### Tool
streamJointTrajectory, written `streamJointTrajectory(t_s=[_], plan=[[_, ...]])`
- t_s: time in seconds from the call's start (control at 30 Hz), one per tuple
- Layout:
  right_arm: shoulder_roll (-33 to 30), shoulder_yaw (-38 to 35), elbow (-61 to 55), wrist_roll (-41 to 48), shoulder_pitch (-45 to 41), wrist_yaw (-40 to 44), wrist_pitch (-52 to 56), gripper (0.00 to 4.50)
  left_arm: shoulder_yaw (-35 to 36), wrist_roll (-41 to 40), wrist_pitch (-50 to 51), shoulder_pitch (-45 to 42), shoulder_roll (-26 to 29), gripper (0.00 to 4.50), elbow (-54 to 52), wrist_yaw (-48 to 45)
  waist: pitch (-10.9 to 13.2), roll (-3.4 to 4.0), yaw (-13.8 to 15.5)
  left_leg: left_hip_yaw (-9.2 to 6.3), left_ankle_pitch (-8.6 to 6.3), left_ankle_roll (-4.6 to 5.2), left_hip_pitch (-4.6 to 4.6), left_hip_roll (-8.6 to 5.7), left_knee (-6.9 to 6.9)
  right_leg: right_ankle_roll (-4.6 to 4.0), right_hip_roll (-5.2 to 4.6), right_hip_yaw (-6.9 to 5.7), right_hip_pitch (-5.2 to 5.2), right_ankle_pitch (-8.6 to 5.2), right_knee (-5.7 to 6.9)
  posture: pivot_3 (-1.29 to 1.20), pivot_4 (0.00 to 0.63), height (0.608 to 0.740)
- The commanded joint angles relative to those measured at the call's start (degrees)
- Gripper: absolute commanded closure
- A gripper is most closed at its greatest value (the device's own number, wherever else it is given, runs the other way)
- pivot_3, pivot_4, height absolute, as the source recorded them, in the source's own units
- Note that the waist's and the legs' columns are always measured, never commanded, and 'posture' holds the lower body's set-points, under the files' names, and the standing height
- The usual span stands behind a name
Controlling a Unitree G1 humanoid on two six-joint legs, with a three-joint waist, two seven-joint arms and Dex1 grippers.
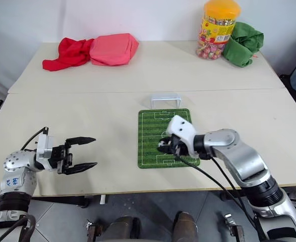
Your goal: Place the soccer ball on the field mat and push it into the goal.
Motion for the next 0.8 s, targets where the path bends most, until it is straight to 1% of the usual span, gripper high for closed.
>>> streamJointTrajectory(t_s=[0.03, 0.13, 0.27, 0.53, 0.8], plan=[[-0.72, 2.82, -2.70, -0.47, -0.34, 1.98, -0.54, 3.66, 0.62, -0.26, -1.35, 3.88, 0.86, 0.00, -1.47, -2.30, 0.01, -0.01, 0.08, 0.01, -0.01, -0.01, 0.00, 0.00, -0.01, 0.00, 0.00, 0.02, -0.02, 0.00, 0.01, 0.00, 0.150, 0.740], [-2.01, 3.86, -1.96, -1.07, -0.04, 3.45, -1.67, 3.66, 0.55, -1.02, -0.79, 7.48, 0.78, 0.00, -5.48, -1.35, 0.02, -0.05, 0.37, 0.02, -0.01, 0.00, -0.04, 0.00, 0.02, 0.00, 0.00, 0.04, -0.05, 0.00, 0.02, 0.00, 0.150, 0.740], [-3.55, 2.59, 2.37, -1.72, -0.74, 5.58, -3.97, 3.66, 1.22, -2.02, 0.54, 11.53, 0.13, 0.00, -10.27, 1.10, 0.04, -0.10, 0.64, 0.00, -0.03, 0.03, -0.05, -0.01, 0.10, 0.00, -0.01, 0.04, 0.00, 0.00, 0.02, 0.00, 0.150, 0.740], [-6.51, 2.14, 7.82, -3.53, 1.48, 8.79, -9.44, 3.66, 1.36, -2.19, 2.30, 14.74, -0.97, 0.00, -14.69, 4.15, 0.04, -0.10, 0.38, 0.02, -0.04, 0.02, -0.02, 0.02, 0.11, -0.01, 0.00, 0.06, 0.01, 0.01, 0.02, 0.00, 0.150, 0.740], [-4.05, 1.22, 11.99, -3.42, 1.45, 8.52, -10.62, 3.66, 1.30, -2.12, 3.04, 14.42, -1.44, 0.00, -15.61, 5.39, 0.04, -0.11, 0.33, 0.05, -0.04, 0.02, -0.01, 0.03, 0.11, -0.02, 0.00, 0.08, 0.01, 0.01, 0.02, 0.00, 0.150, 0.740]])
